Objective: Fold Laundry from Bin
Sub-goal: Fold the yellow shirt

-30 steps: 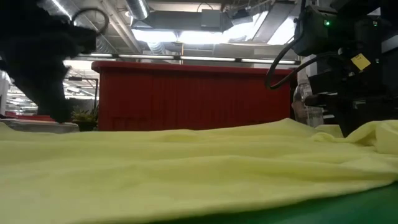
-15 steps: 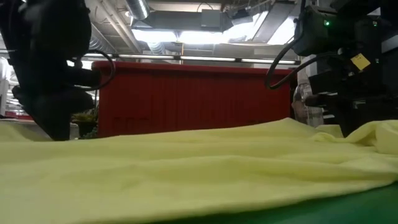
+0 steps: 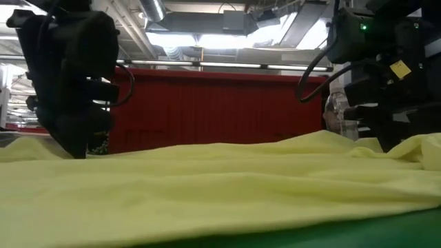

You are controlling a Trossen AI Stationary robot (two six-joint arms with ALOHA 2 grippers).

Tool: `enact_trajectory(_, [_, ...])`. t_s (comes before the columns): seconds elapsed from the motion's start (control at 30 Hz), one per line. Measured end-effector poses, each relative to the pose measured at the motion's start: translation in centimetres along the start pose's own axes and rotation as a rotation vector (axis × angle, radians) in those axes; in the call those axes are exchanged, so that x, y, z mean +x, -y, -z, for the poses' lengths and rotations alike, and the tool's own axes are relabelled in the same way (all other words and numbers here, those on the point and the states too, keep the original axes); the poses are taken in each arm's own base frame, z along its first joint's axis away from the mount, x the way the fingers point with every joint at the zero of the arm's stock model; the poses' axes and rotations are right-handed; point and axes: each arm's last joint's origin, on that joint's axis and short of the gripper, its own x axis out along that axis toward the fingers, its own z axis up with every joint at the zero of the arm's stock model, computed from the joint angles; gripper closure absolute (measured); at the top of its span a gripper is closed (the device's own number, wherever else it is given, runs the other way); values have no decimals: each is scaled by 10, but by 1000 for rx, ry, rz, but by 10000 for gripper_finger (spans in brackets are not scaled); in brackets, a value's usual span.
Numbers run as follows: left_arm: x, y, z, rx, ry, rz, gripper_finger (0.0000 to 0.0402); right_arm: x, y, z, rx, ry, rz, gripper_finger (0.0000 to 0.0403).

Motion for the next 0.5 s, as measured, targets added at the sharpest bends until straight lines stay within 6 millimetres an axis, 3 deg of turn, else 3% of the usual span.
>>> enact_trajectory(0.17, [5,-3,-8,-24,-8,-20,296,-9,-2,-1,-2,-48,-52,178])
enact_trajectory(0.33, [8,-6,-14,-6,-29,-33,296,-47,-3,-8,-6,-81,-20,178])
enact_trajectory(0.5, [9,-7,-15,-13,-37,-36,296,-82,1,-11,-28,-50,178,177])
